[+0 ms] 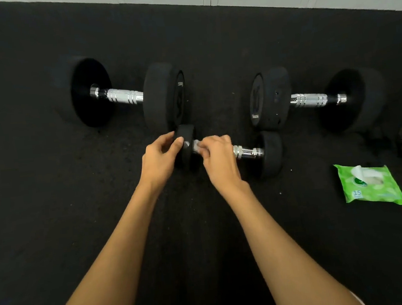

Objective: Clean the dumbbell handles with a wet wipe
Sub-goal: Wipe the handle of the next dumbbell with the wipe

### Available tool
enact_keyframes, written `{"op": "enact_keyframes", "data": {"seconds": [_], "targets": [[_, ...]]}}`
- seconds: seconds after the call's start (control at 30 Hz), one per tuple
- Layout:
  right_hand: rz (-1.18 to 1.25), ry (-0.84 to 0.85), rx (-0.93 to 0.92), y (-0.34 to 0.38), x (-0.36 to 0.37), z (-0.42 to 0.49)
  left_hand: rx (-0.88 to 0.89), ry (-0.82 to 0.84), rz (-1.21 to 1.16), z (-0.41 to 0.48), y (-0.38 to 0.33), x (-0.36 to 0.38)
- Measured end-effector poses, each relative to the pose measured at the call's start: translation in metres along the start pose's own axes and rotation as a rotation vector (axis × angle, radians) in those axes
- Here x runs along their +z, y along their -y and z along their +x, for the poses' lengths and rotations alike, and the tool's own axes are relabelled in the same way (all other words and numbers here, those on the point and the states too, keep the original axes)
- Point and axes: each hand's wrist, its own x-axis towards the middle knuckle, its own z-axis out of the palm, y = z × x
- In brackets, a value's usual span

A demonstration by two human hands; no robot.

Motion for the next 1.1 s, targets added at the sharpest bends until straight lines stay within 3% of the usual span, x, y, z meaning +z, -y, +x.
{"op": "enact_keyframes", "data": {"seconds": [0.1, 0.27, 0.43, 0.53, 0.63, 0.8, 0.87, 1.03, 1.1], "targets": [[-0.058, -0.002, 0.044, 0.004, 0.002, 0.014, -0.030, 0.037, -0.092, 0.000, 0.004, -0.002], [0.011, 0.200, 0.216, 0.003, -0.007, 0.036, -0.027, 0.036, -0.117, 0.000, 0.000, -0.002], [-0.247, 0.151, -0.097, -0.006, 0.012, -0.006, -0.038, 0.006, -0.119, -0.001, -0.005, 0.000], [-0.271, 0.173, -0.133, -0.010, 0.002, -0.001, -0.038, -0.009, -0.105, -0.003, -0.007, 0.003], [-0.224, 0.264, 0.012, 0.001, -0.015, 0.026, -0.032, -0.025, -0.106, -0.004, -0.010, 0.003], [-0.109, 0.579, 0.304, 0.005, -0.023, 0.070, -0.020, -0.004, -0.108, -0.010, -0.008, 0.002], [-0.132, 0.554, 0.290, 0.007, -0.019, 0.068, -0.024, 0.000, -0.123, -0.009, -0.007, 0.001], [-0.275, 0.201, -0.004, 0.001, -0.003, 0.021, -0.055, 0.003, -0.178, -0.008, -0.004, 0.002], [-0.274, 0.140, -0.095, -0.005, 0.005, 0.004, -0.058, -0.002, -0.176, -0.009, -0.004, 0.002]]}}
